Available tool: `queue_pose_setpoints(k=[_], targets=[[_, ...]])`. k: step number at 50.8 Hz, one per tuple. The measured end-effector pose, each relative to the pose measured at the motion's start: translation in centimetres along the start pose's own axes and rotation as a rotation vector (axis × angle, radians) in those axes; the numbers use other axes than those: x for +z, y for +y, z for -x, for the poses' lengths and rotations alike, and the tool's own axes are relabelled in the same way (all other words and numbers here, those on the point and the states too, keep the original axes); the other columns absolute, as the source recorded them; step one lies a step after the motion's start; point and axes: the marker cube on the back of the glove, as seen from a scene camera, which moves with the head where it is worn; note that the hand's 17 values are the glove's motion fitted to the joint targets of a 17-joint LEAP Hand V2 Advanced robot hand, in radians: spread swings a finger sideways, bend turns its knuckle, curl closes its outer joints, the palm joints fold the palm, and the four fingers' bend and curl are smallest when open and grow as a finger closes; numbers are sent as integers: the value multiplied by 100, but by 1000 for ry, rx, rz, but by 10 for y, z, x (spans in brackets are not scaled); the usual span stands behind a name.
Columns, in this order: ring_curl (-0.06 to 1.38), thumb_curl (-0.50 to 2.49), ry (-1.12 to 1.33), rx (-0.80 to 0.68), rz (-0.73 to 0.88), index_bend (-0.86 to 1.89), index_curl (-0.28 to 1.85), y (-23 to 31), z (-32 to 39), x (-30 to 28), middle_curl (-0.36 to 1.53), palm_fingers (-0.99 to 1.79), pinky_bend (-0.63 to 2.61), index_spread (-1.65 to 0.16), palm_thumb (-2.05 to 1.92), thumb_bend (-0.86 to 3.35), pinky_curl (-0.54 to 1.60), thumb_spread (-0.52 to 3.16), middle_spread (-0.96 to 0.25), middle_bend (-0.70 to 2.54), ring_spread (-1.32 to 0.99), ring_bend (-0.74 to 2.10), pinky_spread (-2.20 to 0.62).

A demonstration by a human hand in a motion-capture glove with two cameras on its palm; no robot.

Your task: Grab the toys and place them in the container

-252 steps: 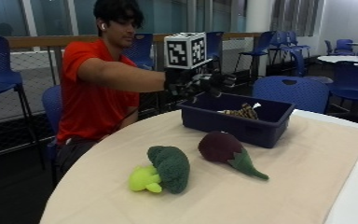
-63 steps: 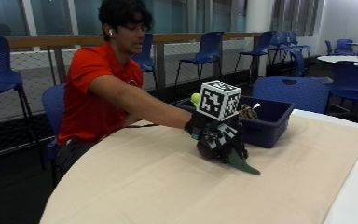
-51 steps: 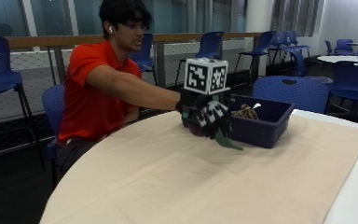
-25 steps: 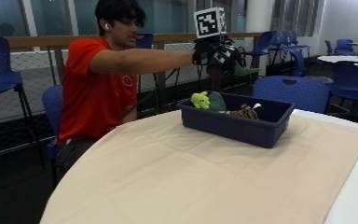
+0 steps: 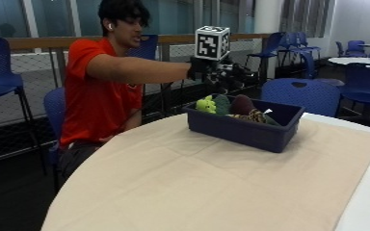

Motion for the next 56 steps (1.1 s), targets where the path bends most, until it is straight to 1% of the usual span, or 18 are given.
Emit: queue_pose_setpoints(k=[6,12,20,28,35,41,56], targets=[[30,41,39,82,3,10,23,22,-52,6,20,-21,132,-34,-6,-7,41,109,-7,14,-1,40,-1],[29,36,57,154,-6,12,22,57,-106,18,21,-19,128,-34,-6,-6,39,109,-6,14,2,36,3],[29,32,11,231,-44,13,22,103,-155,20,22,-16,124,-35,-5,-5,36,110,-7,14,4,33,6],[29,29,-10,271,-81,14,22,140,-193,10,22,-13,120,-35,-5,-5,35,111,-7,15,4,33,7],[30,28,-56,263,-99,14,23,157,-211,5,23,-12,117,-36,-5,-5,34,111,-8,15,4,33,7],[30,27,-55,235,-98,15,23,169,-210,6,23,-11,113,-36,-4,-4,32,112,-8,15,4,33,7],[31,25,-25,191,-84,16,24,170,-200,6,24,-10,109,-37,-3,-4,32,113,-9,15,3,31,7]])
